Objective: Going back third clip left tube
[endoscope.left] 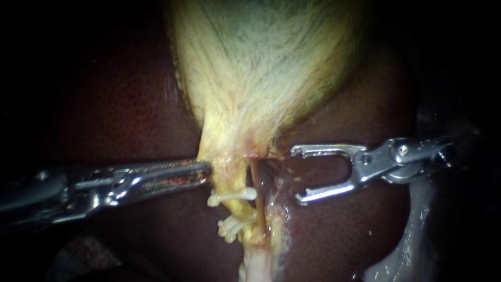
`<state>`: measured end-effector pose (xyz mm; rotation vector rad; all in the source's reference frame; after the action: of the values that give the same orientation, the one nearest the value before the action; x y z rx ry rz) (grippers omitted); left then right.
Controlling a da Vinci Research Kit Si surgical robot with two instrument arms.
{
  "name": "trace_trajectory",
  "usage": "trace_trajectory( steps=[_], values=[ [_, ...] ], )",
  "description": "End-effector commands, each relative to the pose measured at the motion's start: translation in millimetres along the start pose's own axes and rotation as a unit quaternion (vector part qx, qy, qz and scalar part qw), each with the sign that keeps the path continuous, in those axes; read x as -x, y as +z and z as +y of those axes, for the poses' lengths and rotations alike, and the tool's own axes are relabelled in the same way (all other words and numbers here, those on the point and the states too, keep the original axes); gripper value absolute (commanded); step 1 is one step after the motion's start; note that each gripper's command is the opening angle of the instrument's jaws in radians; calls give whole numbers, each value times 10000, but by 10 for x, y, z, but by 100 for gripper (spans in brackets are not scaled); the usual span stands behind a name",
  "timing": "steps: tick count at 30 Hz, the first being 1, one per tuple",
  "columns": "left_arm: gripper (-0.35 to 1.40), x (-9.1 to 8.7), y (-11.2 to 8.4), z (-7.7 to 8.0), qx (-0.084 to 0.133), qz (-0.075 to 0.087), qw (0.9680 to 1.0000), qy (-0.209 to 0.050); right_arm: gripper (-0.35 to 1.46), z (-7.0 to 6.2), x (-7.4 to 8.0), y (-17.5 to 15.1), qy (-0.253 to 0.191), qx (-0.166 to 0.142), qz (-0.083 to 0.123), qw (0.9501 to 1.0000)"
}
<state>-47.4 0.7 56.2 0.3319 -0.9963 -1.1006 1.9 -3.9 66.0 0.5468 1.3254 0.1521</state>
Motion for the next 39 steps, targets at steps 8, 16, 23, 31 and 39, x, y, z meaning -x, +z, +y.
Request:
trace_trajectory(
  steps=[8,16,23,31,39],
  values=[
    [-35,-4,15,12,11,-7,10000,14,60,-4,1,-6,-1,-76,10,10000],
    [-35,-18,44,6,12,56,10000,20,60,-5,1,-8,-2,-81,10,10000],
    [-35,-20,52,3,3,103,9999,28,60,-6,1,-8,-3,-82,10,10000],
    [-35,-20,54,2,6,101,9999,29,60,-6,1,-8,-3,-82,10,10000],
    [-35,-20,54,3,10,115,9999,29,60,-7,1,-9,-4,-85,10,10000]
  ],
)
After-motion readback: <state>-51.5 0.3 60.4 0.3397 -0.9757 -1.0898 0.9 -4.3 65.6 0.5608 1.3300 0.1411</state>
